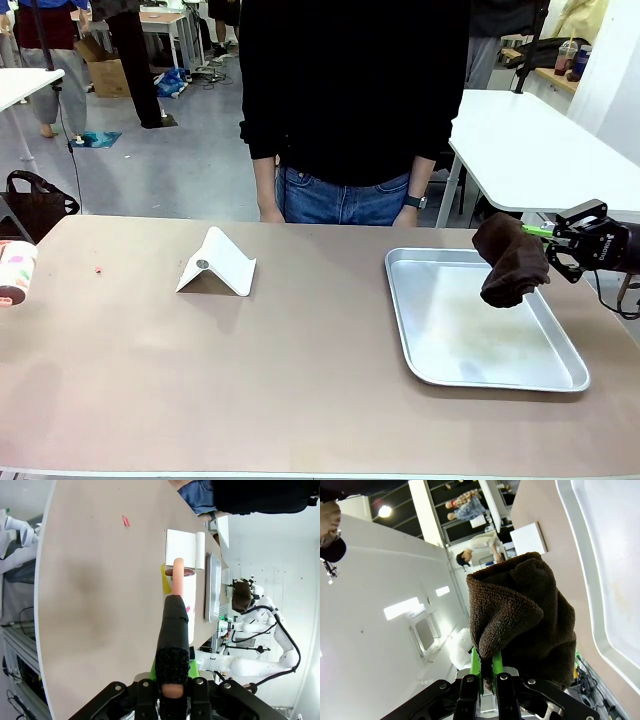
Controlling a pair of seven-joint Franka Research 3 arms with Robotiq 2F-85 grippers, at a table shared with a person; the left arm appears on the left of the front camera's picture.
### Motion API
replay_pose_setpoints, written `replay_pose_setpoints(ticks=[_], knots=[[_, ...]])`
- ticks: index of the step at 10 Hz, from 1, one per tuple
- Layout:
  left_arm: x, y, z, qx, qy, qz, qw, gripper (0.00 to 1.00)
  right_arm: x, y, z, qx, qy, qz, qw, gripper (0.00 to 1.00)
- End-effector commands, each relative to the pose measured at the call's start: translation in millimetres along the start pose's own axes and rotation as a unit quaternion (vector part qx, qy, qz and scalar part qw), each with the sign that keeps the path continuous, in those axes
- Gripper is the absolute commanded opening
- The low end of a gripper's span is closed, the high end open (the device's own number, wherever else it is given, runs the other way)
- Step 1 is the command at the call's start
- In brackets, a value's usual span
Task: Clean the surface of the table.
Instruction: Clean the area not pointed to by the person.
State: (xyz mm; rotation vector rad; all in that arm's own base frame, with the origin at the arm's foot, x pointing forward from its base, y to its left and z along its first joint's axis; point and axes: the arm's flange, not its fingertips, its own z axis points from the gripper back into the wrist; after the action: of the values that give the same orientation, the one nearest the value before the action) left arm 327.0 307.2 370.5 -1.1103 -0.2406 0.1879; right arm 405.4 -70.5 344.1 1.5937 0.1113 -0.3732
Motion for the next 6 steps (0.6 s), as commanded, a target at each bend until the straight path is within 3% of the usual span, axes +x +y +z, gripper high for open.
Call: replay_pose_setpoints(ticks=[1,5,6], knots=[[-5.1,-6.3,-2.2,-0.007,-0.002,0.001,1.000,0.22,-3.9,2.6,-0.1,-0.006,0.000,0.011,1.000,0.10],[13.0,0.2,-2.1,0.009,0.010,-0.006,1.000,0.22,-3.9,2.6,-0.1,-0.006,0.000,0.011,1.000,0.10],[25.1,-1.0,-4.3,0.005,-0.006,-0.010,1.000,0.22,-3.9,2.6,-0.1,-0.006,0.000,0.011,1.000,0.10]])
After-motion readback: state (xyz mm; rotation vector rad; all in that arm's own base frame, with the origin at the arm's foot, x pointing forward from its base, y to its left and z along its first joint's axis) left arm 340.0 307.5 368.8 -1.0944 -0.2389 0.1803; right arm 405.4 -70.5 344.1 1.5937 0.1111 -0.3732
